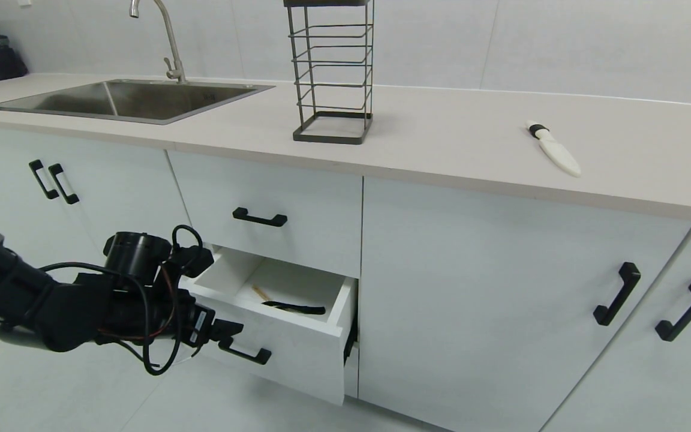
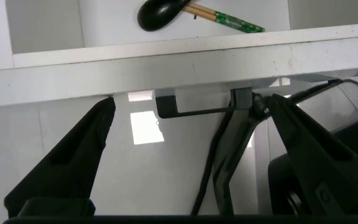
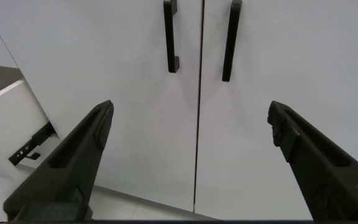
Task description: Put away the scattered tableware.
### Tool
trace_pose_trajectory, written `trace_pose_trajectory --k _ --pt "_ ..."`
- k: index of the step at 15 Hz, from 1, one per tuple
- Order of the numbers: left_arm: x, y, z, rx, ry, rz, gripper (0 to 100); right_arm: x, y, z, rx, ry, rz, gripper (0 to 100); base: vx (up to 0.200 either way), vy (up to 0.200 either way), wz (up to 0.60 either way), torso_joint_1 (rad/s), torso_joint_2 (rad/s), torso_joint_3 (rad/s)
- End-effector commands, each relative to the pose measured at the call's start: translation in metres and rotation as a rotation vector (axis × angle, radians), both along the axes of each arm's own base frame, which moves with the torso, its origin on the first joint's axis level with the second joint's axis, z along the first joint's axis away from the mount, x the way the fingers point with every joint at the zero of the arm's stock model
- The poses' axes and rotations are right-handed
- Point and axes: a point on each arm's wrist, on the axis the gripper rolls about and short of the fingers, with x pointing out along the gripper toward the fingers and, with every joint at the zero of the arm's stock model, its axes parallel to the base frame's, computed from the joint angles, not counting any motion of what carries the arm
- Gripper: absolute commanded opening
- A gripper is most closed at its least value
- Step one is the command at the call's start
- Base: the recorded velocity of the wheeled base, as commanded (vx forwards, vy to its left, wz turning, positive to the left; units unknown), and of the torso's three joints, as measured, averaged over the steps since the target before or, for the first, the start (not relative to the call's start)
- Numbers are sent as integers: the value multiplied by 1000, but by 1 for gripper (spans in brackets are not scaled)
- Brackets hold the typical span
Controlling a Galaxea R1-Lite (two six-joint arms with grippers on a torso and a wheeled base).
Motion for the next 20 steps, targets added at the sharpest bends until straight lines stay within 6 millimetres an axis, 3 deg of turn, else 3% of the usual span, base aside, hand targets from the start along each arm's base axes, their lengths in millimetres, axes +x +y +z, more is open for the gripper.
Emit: trace_pose_trajectory --k 1,9,20 --pt "11 -1 -9 1 19 3 100 0 0 0 0 2 0 100 0 0 0 0 0 0" --pt "38 -5 -20 12 2 6 100 0 0 0 0 2 0 100 0 0 0 0 0 0" --pt "73 -8 -36 -8 -156 15 100 0 0 0 0 2 1 100 0 0 0 0 0 0"
